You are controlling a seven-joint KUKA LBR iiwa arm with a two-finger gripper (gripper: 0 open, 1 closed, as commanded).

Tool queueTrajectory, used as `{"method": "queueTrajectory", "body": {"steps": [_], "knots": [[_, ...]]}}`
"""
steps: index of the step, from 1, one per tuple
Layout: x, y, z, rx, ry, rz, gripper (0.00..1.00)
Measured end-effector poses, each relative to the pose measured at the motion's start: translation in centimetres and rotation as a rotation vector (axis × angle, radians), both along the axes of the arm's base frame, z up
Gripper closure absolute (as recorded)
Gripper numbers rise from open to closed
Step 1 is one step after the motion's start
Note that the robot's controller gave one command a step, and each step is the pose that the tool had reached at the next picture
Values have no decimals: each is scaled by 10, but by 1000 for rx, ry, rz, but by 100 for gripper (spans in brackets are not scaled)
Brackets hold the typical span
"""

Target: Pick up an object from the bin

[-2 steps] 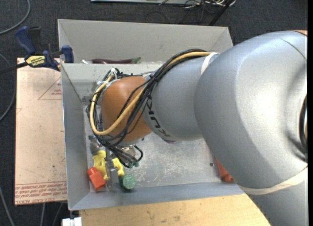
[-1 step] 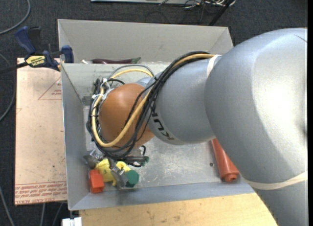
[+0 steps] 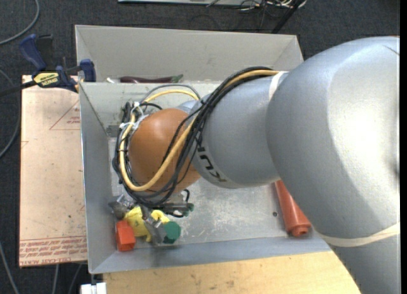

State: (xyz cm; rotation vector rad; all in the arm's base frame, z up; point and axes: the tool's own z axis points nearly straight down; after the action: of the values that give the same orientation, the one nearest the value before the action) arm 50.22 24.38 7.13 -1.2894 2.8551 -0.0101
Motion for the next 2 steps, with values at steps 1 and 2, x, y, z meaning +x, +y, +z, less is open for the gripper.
{"method": "queueTrajectory", "body": {"steps": [1,2], "knots": [[-1,0,3,-1,4,0,100],[-4,1,22,1,10,1,100]]}}
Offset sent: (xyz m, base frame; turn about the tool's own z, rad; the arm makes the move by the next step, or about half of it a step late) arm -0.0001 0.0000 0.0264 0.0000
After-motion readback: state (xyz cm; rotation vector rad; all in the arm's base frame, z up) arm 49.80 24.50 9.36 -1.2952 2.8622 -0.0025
